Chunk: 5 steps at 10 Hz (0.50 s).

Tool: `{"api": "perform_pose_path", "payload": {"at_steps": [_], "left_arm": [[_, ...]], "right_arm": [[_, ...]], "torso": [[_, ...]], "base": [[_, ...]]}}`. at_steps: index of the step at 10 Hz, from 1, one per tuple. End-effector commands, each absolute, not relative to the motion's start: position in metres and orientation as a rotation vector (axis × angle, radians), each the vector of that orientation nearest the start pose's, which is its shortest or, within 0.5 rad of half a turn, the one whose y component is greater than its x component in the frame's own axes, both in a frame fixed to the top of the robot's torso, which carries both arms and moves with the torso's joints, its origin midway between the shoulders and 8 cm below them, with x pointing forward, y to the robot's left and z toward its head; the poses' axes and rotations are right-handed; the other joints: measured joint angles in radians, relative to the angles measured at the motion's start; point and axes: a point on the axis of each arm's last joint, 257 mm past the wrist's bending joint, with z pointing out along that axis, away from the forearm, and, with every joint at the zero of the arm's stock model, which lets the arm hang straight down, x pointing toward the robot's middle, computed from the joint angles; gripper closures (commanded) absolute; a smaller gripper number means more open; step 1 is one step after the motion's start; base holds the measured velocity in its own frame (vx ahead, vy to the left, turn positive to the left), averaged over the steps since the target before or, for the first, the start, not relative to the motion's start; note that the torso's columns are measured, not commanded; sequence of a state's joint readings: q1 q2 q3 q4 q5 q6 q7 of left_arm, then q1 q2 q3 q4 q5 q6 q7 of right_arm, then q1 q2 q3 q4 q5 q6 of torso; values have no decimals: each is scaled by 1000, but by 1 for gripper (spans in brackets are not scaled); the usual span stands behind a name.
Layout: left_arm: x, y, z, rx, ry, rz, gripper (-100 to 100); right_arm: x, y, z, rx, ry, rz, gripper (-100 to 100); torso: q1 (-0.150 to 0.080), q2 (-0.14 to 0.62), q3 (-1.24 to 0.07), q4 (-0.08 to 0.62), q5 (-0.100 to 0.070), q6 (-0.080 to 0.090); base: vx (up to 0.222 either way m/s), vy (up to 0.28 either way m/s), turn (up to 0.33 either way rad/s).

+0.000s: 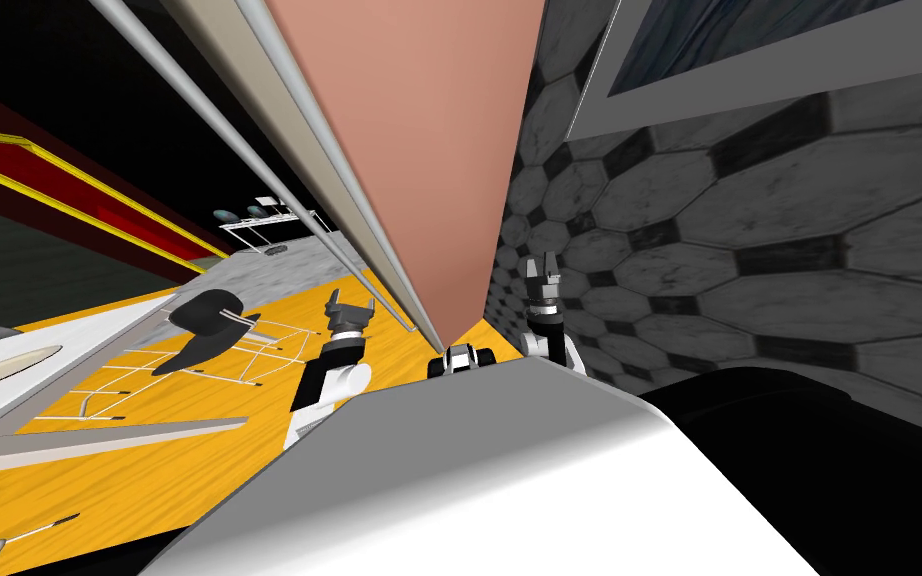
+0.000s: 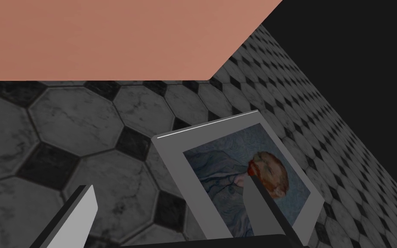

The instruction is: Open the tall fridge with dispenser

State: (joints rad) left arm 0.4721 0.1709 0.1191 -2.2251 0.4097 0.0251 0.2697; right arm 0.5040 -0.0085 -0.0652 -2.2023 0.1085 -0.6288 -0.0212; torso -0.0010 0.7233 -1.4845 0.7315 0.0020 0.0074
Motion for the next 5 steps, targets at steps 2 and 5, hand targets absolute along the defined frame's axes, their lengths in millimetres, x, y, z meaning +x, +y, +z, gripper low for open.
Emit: {"api": "perform_pose_path", "payload": {"at_steps": [2, 5], "left_arm": [[406, 336, -106, -1427, 789, -1528, -100], [404, 334, -112, -1487, 815, -1522, -100]], "right_arm": [[336, -284, 12, 541, 652, 1207, 0], [336, -284, 12, 541, 652, 1207, 0]], "torso": [[-1, 0, 0, 0, 0, 0], [-2, 2, 1, -1, 0, 0]], "base": [[14, 0, 20], [11, -1, 15]]}}
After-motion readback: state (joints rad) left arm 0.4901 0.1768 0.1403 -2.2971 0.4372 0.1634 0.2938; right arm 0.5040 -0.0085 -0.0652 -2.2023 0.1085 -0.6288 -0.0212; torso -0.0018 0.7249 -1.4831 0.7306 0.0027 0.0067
